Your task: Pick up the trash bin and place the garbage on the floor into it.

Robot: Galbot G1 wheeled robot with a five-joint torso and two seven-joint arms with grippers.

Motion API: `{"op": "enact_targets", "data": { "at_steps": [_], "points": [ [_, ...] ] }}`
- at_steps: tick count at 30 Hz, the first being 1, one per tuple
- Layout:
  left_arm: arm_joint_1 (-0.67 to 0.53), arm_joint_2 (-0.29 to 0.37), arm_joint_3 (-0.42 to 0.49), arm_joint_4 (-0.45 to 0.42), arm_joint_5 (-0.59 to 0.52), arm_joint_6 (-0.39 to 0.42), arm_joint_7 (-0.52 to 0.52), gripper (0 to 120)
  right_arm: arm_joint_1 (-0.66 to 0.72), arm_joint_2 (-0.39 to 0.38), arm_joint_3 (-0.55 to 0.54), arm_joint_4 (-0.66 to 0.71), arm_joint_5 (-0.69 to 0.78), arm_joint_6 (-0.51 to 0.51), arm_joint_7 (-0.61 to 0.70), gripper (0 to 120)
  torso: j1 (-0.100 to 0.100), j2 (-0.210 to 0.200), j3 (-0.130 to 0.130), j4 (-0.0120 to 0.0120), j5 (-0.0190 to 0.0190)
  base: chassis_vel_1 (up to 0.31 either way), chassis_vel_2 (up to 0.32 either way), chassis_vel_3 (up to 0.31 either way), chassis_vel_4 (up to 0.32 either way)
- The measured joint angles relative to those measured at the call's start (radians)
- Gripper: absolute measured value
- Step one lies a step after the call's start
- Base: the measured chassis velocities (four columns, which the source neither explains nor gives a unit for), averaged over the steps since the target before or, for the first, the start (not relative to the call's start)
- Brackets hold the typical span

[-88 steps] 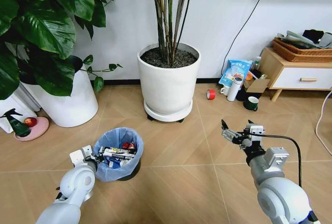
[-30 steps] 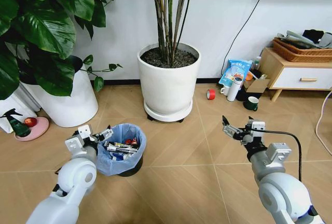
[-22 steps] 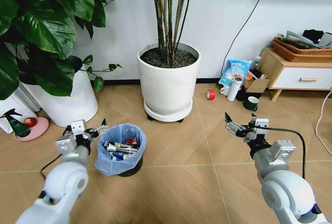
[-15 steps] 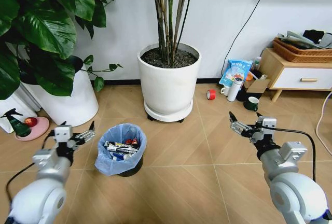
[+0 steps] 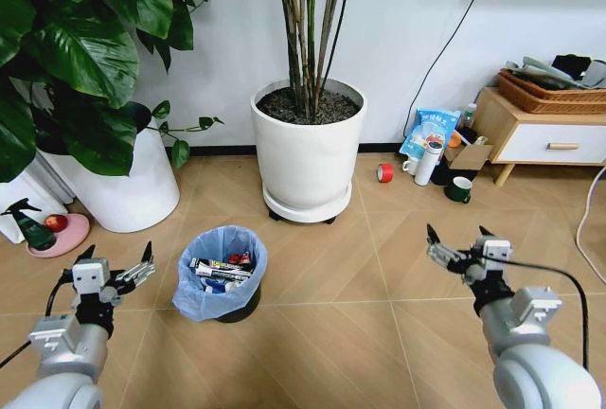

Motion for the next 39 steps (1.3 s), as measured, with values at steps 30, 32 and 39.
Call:
{"op": "enact_targets", "data": {
  "at_steps": [30, 32, 39],
  "points": [
    [0.147, -0.010, 0.074, -0.168, -0.079, 0.055, 0.036, 100, -0.183, 0.079, 0.084, 0.185, 0.012, 0.080, -0.031, 100, 0.000, 0.000, 0.000, 0.0002, -0.0001, 0.000, 0.000, 0.000, 0.000],
    [0.146, -0.010, 0.074, -0.167, -0.079, 0.056, 0.035, 100, -0.183, 0.080, 0.084, 0.185, 0.012, 0.079, -0.031, 100, 0.000, 0.000, 0.000, 0.0003, 0.0000, 0.000, 0.000, 0.000, 0.000],
    [0.146, -0.010, 0.074, -0.166, -0.078, 0.056, 0.034, 100, -0.183, 0.080, 0.083, 0.185, 0.011, 0.079, -0.031, 100, 0.000, 0.000, 0.000, 0.0002, 0.0000, 0.000, 0.000, 0.000, 0.000]
  ]
}}
